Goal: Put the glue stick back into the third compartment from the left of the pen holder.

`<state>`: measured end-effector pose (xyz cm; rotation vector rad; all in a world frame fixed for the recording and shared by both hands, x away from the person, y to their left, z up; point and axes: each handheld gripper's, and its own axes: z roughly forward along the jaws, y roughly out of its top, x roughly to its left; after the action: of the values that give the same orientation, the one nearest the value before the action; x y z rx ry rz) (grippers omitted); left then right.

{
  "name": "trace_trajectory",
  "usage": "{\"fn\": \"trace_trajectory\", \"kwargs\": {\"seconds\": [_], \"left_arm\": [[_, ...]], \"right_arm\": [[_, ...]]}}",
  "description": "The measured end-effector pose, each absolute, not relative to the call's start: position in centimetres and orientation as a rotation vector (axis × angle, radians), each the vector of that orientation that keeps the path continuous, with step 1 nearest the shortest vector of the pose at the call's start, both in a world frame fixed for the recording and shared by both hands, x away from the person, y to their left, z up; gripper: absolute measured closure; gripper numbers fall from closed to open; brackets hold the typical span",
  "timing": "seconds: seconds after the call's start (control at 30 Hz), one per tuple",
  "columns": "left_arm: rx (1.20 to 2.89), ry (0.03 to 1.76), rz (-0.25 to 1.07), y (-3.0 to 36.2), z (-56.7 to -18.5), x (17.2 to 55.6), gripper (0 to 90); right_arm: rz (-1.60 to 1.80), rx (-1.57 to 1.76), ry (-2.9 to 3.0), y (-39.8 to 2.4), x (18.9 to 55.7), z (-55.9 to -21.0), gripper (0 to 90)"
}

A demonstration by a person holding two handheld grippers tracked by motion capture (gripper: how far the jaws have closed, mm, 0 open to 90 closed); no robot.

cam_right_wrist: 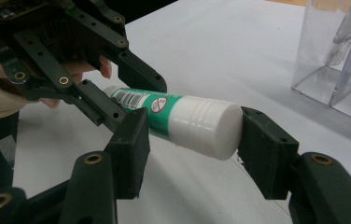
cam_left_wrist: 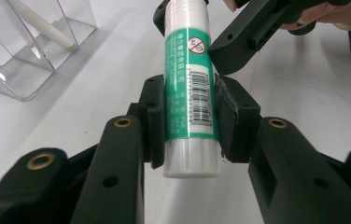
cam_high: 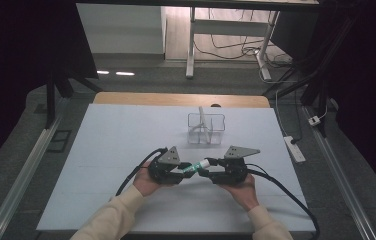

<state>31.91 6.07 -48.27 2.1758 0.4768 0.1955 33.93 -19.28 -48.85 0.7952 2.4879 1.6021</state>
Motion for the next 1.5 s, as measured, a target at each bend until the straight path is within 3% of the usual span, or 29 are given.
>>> {"fn": "trace_trajectory", "kwargs": {"seconds": [0.7, 1.03, 1.5], "left_arm": [[2.277, 0.444, 0.313, 4.7, -48.6, 31.5, 65.3], [2.298, 0.426, 0.342, 4.4, -48.9, 31.4, 64.1], [2.273, 0.451, 0.318, 4.4, -49.0, 31.5, 62.1]], "right_arm": [[1.697, 0.804, 2.414, -19.2, 33.8, -48.1, 53.6], [1.799, 0.766, 2.42, -19.2, 33.6, -47.7, 63.8], [1.801, 0.767, 2.413, -19.1, 33.5, -47.8, 64.9]]}}
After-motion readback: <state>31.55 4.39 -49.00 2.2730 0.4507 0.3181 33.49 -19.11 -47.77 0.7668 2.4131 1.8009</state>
